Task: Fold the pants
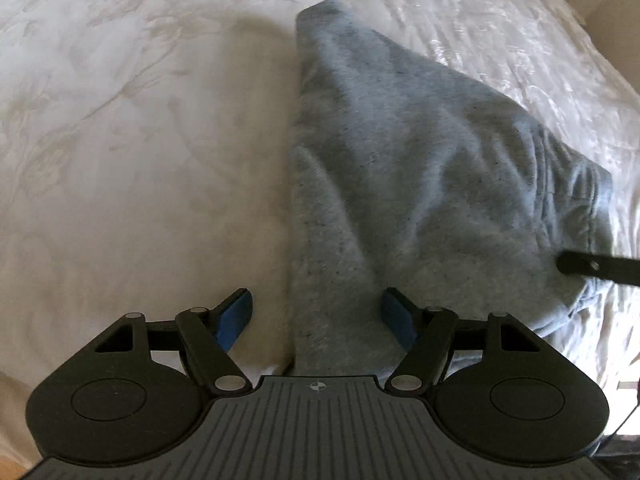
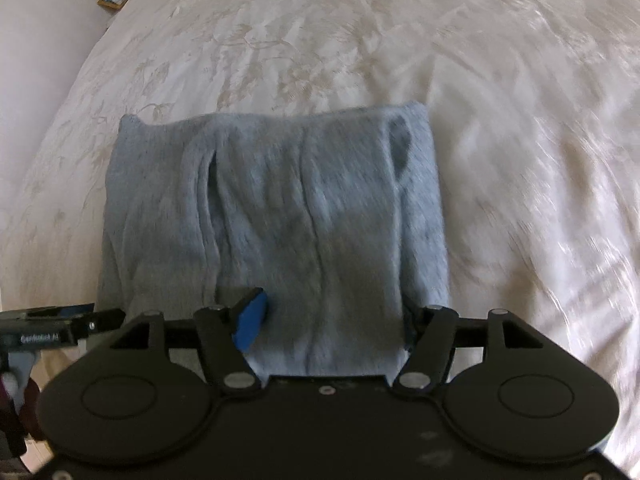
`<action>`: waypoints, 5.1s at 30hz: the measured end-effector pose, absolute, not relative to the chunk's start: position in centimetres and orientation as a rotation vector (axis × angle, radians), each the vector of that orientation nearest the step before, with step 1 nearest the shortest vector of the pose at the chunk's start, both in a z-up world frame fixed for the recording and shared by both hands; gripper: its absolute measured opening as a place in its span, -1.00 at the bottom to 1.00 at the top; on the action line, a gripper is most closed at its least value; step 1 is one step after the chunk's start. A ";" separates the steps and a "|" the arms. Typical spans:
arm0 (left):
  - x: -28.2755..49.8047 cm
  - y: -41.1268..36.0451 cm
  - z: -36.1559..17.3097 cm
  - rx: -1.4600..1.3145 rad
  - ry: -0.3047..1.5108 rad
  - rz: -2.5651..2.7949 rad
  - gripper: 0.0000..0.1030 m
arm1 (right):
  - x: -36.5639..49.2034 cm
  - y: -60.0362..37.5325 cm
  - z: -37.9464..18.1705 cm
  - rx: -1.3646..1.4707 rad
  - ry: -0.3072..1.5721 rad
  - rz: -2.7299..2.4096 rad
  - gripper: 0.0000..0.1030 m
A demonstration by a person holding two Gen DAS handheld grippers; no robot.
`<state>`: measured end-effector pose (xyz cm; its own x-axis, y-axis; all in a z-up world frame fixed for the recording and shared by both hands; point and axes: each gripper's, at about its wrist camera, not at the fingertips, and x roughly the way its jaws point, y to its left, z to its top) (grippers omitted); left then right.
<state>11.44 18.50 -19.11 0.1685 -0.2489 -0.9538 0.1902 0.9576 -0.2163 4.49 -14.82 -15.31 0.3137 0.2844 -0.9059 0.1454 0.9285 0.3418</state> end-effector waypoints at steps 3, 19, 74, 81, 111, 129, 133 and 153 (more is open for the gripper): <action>12.0 18.3 -19.0 -0.027 1.361 -0.316 0.37 | 3.3 -15.3 -14.3 0.403 1.240 0.057 0.31; 11.6 17.3 -19.0 0.004 1.352 -0.311 0.38 | 10.2 -19.1 -15.8 0.452 1.160 -0.102 0.54; 19.0 14.7 -22.1 -0.329 1.377 -0.504 0.21 | 6.9 -24.1 -19.4 0.919 1.276 0.196 -0.19; 18.0 14.6 -18.7 -0.219 1.272 -0.522 -0.59 | 6.2 -23.6 -16.1 0.949 1.162 0.208 -0.44; 29.3 9.5 -16.2 0.094 1.078 -0.266 -0.50 | 20.7 -25.4 -9.1 0.443 0.963 -0.068 -0.36; 23.5 8.0 -18.8 0.097 1.140 -0.330 -0.48 | 17.3 -20.3 -12.6 0.318 1.129 0.039 -0.21; 22.4 8.3 -18.1 0.107 1.131 -0.309 -0.49 | 16.3 -18.9 -13.5 0.302 1.191 0.030 -0.16; 14.7 7.8 -6.3 0.157 0.856 -0.176 -0.47 | 4.9 -14.0 0.1 0.288 0.873 0.027 0.82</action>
